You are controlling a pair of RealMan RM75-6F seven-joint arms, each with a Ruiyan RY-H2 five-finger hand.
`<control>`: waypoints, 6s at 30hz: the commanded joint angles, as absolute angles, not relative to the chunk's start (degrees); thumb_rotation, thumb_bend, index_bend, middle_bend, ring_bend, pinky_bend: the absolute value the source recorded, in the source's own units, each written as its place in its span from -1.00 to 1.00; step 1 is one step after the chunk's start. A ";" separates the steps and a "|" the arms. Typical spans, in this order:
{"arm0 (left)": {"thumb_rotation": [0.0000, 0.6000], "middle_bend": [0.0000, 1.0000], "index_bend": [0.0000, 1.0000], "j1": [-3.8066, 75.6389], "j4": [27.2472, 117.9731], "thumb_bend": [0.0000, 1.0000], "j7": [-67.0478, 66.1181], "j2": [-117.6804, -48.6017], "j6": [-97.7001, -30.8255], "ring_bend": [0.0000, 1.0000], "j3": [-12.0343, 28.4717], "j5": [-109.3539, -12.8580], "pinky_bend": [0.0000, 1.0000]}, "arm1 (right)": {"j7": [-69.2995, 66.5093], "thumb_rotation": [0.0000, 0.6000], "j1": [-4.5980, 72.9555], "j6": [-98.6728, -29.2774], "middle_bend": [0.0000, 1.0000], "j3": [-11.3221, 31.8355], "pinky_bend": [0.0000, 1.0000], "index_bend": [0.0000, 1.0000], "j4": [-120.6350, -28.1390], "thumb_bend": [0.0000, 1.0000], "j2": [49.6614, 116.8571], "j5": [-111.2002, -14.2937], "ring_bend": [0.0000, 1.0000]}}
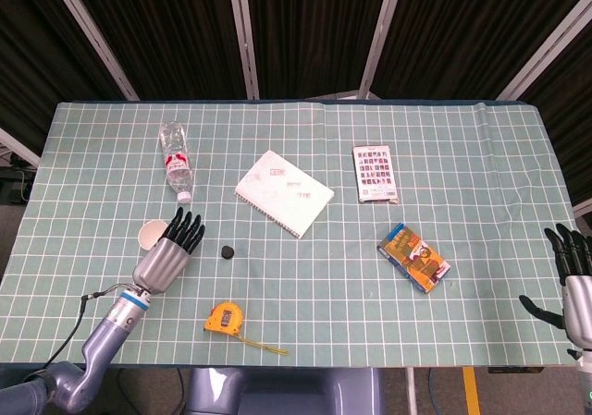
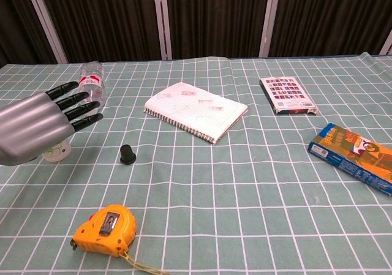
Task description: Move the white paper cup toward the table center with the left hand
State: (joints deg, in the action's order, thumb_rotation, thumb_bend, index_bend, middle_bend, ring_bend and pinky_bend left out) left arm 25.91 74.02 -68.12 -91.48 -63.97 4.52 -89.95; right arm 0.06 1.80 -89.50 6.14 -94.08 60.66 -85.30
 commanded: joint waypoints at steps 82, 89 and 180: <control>1.00 -0.80 -0.47 26.03 67.19 -1.00 -51.65 -96.76 -71.10 -0.94 1.35 -98.35 -0.81 | 0.55 1.00 2.41 -88.23 -1.00 6.14 -1.00 -1.00 -93.94 -1.00 60.90 -84.31 -1.00; 1.00 -0.80 -0.47 27.32 63.23 -1.00 -49.22 -99.33 -68.88 -0.86 3.13 -95.05 -0.64 | 0.55 1.00 2.66 -87.64 -1.00 6.11 -1.00 -1.00 -93.68 -1.00 61.00 -84.13 -1.00; 1.00 -1.00 -1.00 29.87 70.11 -1.00 40.49 -96.82 -61.96 -1.00 8.90 -84.15 -1.00 | 1.24 1.00 3.50 -85.81 -1.00 6.26 -1.00 -1.00 -92.49 -1.00 61.76 -82.39 -1.00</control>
